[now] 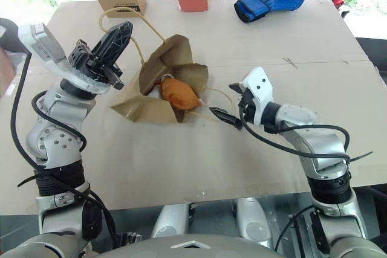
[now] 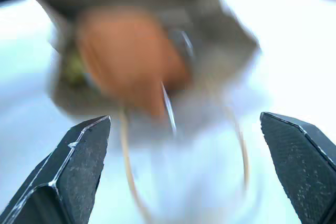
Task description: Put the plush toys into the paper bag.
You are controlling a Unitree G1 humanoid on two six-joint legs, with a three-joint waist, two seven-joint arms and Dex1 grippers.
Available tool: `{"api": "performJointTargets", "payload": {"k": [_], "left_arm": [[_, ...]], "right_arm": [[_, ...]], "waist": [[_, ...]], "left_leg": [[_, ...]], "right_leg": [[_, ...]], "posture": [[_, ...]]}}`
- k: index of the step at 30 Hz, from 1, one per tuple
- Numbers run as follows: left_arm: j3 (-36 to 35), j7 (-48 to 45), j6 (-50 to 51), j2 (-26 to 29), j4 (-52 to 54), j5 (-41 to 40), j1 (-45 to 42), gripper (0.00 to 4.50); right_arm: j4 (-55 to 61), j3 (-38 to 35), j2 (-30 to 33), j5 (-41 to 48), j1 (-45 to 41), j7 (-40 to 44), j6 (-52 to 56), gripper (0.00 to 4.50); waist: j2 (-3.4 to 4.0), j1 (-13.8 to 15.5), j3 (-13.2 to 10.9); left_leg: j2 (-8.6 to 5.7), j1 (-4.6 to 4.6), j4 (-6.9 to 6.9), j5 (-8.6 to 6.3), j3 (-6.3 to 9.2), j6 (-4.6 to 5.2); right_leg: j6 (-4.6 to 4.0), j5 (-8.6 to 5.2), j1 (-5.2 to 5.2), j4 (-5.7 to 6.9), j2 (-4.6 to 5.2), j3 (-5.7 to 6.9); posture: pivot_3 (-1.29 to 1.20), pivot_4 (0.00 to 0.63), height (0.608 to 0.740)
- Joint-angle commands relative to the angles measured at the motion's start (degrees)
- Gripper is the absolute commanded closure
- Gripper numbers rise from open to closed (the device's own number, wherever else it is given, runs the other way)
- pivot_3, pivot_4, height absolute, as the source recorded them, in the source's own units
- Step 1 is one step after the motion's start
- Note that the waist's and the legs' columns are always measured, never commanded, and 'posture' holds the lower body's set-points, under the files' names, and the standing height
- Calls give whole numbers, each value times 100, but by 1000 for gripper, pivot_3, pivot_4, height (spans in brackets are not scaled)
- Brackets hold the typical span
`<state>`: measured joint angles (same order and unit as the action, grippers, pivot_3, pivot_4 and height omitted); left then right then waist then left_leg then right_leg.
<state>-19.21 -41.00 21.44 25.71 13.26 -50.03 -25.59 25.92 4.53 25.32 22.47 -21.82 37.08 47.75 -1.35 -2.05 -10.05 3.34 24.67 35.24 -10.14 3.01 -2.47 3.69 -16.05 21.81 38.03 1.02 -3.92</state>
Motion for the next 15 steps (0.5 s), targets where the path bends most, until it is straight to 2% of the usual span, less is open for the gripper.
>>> {"api": "performJointTargets", "payload": {"k": [1,6,8,11,15], "left_arm": [[-104,-68,26,92,11,-179,-161,4500],[-132,-121,54,137,-5,-202,-214,4500],[-151,-124,57,152,8,-217,-205,4500],[-182,-149,35,181,40,-224,-142,4500],[-241,-99,-4,185,201,-253,-39,4500]], "right_arm": [[12,-76,87,115,-9,-113,296,71],[-1153,-120,-469,271,-233,-330,549,71],[-1381,-302,-745,530,-357,-294,638,71],[-1693,-846,-1357,1491,-680,-183,1209,71],[-2501,-1097,-1981,1783,-1078,-445,1424,71]], "waist": [[-1,-17,0],[-3,-30,2],[-2,-27,0],[-1,-32,0],[-1,-32,0]], "left_leg": [[0,0,0,0,0,0],[0,0,-2,0,1,0],[0,2,-1,0,0,0],[0,2,-2,0,1,0],[0,0,-2,0,2,0]], "right_leg": [[0,0,0,0,0,0],[0,0,0,0,-1,0],[0,0,1,0,-1,-1],[0,0,1,0,-2,-1],[0,0,1,2,-2,0]], "posture": [[0,150,740],[0,150,740],[0,150,740],[0,150,740],[0,150,740]]}}
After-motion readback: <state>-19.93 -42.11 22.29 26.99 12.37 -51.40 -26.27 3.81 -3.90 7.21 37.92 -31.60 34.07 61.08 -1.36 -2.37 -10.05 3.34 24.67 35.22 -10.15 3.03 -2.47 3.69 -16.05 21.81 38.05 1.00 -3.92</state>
